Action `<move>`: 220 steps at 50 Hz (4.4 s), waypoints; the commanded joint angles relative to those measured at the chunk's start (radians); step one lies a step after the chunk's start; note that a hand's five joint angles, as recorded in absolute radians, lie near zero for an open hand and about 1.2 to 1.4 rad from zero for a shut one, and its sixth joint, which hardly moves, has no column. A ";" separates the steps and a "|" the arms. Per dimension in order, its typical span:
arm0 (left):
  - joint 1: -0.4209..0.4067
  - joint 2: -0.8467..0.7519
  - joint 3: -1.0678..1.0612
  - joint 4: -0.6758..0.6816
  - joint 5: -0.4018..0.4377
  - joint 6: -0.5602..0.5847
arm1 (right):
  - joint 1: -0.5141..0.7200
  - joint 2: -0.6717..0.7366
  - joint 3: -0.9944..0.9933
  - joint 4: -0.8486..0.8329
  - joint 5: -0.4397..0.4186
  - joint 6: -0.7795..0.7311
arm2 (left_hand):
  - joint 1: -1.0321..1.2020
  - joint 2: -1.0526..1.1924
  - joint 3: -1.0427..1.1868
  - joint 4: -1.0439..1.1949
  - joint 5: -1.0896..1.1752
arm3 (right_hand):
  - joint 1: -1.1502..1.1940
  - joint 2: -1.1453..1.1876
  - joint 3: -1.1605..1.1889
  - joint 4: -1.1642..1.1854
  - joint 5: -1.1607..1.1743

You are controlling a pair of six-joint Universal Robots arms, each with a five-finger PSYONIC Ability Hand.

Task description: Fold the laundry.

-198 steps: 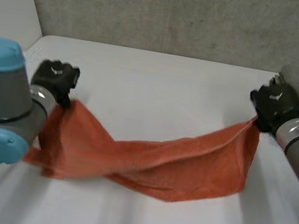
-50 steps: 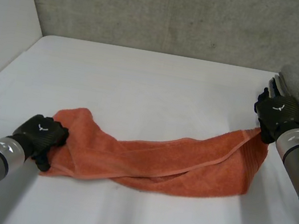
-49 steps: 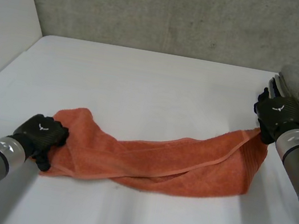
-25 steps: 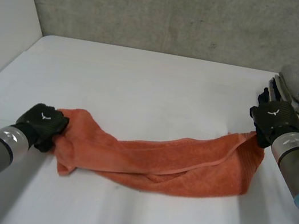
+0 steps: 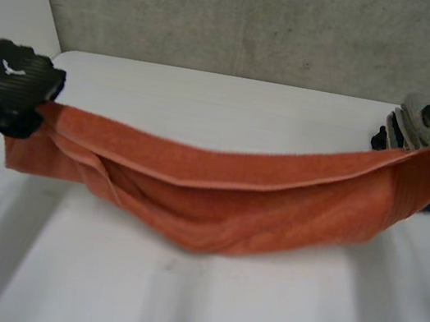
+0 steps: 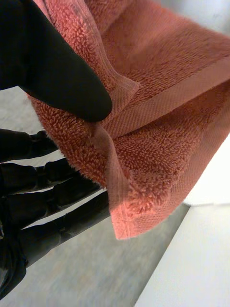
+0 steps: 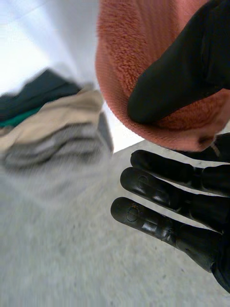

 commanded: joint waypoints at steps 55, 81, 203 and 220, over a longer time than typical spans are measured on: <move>-0.110 -0.645 0.301 0.493 -0.150 -0.197 | 0.060 0.403 0.066 -0.653 -0.004 0.180 | 0.314 0.206 0.208 0.197 0.253 | 0.406 0.221 0.211 0.207 0.229; -0.043 -0.472 0.073 0.241 -0.029 -0.091 | -0.010 0.314 0.251 -0.507 -0.071 0.248 | -0.416 -0.525 -0.522 -0.534 -0.478 | 0.406 0.221 0.211 0.207 0.229; -0.141 -0.523 0.603 0.493 -0.219 -0.176 | 0.048 0.395 -0.354 -0.705 0.012 0.202 | 0.314 0.206 0.208 0.197 0.253 | 0.406 0.221 0.211 0.207 0.229; -0.129 -0.617 0.187 0.414 -0.220 -0.109 | 0.022 0.446 0.021 -0.347 -0.057 0.187 | 0.314 0.206 0.208 0.197 0.253 | 0.406 0.221 0.211 0.207 0.229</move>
